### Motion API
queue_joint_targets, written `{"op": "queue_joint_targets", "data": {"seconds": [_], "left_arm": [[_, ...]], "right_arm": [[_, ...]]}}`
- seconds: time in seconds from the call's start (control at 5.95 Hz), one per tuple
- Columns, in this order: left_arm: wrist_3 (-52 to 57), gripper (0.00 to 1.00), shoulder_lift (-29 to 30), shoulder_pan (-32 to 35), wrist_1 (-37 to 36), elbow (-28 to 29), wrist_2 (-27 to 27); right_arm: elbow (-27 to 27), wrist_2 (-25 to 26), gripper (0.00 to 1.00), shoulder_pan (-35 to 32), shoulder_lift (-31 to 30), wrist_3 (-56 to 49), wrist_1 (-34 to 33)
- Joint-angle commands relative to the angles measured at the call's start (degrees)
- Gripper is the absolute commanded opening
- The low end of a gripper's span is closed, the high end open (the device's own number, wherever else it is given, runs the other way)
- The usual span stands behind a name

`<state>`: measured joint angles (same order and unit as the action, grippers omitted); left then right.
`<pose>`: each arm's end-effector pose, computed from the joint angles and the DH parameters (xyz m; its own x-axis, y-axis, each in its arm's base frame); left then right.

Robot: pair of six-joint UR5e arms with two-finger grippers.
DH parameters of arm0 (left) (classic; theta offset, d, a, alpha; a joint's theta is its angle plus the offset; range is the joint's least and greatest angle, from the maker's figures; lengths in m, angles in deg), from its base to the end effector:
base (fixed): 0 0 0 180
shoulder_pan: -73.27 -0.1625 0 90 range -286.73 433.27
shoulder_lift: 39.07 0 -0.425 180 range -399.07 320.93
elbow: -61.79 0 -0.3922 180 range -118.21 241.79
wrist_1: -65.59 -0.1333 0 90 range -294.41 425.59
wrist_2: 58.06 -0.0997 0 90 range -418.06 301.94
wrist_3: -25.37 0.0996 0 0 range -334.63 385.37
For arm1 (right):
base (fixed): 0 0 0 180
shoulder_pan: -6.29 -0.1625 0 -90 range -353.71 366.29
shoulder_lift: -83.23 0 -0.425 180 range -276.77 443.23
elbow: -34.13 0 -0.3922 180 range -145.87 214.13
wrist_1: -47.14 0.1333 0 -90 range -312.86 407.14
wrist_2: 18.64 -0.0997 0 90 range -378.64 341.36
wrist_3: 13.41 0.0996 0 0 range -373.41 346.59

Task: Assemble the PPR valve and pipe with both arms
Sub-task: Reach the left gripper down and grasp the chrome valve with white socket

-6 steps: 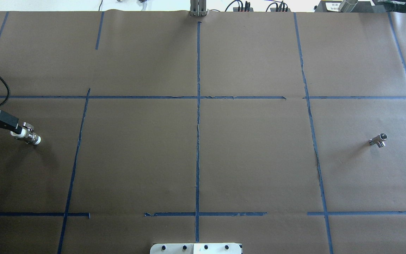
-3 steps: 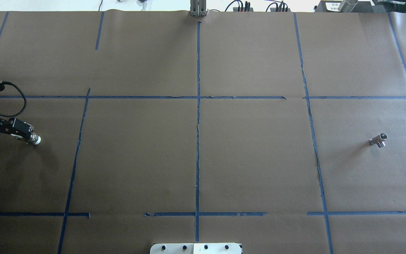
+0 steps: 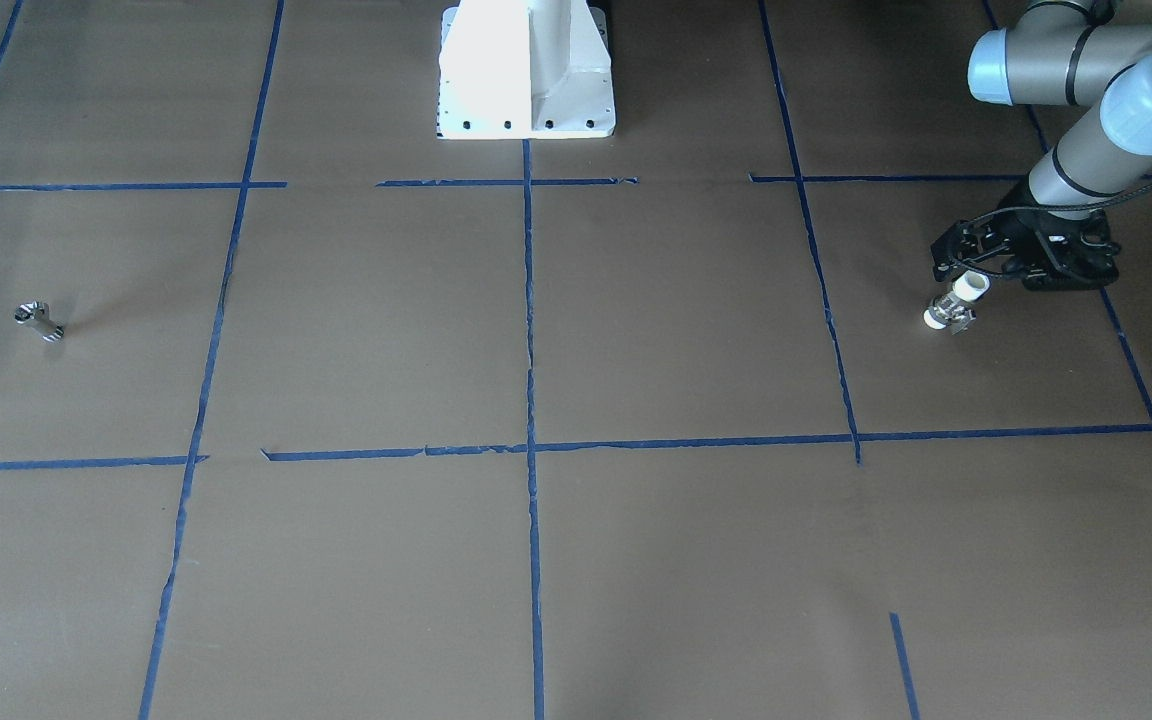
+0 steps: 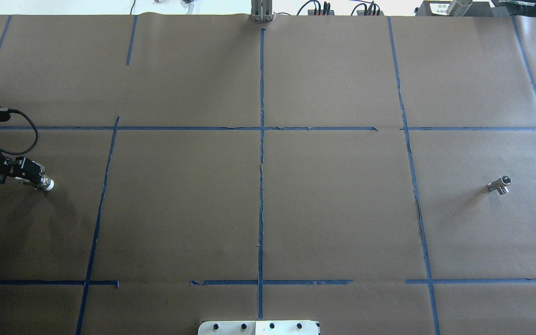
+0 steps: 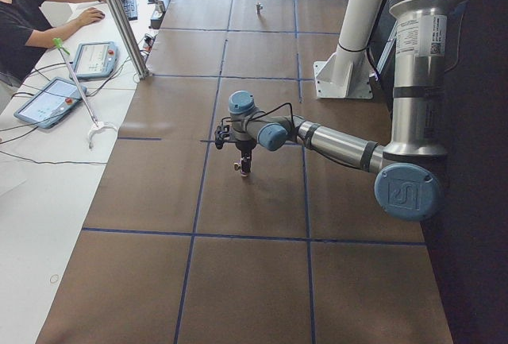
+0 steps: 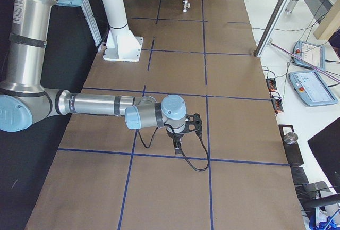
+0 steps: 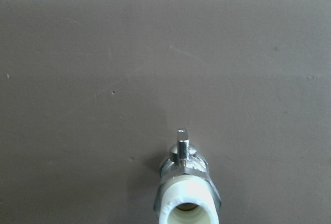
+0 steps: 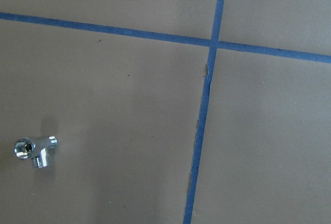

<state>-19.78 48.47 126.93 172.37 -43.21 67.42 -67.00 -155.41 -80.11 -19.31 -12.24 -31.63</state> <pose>0.2303 -0.4404 0.5238 0.7101 0.0039 -0.7041 -0.0187 0.9997 -0.0134 0.0349 -0.4127 0.6372 0.6769 -0.1469 0.7213 0.0481 0.9866 0.1559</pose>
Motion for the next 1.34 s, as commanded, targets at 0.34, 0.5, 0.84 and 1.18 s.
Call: {"op": "queue_joint_targets", "data": {"seconds": [0.34,0.5,0.84,1.18], "left_arm": [[0.14,0.0,0.0,0.13,0.8,-0.98,-0.06],[0.14,0.0,0.0,0.22,1.5,-1.16,-0.06],[-0.82,0.0,0.78,0.13,1.95,-4.83,0.47],[-1.0,0.0,11.88,-0.74,-6.51,-5.55,1.6]], "right_arm": [[0.23,-0.16,1.0,0.0,-0.55,-0.3,0.11],[0.24,-0.16,1.0,0.0,-0.56,-0.39,0.11],[0.15,-0.25,1.0,0.0,-0.82,-0.48,2.2],[0.32,-0.34,1.0,0.09,-1.35,-0.39,4.07]]}}
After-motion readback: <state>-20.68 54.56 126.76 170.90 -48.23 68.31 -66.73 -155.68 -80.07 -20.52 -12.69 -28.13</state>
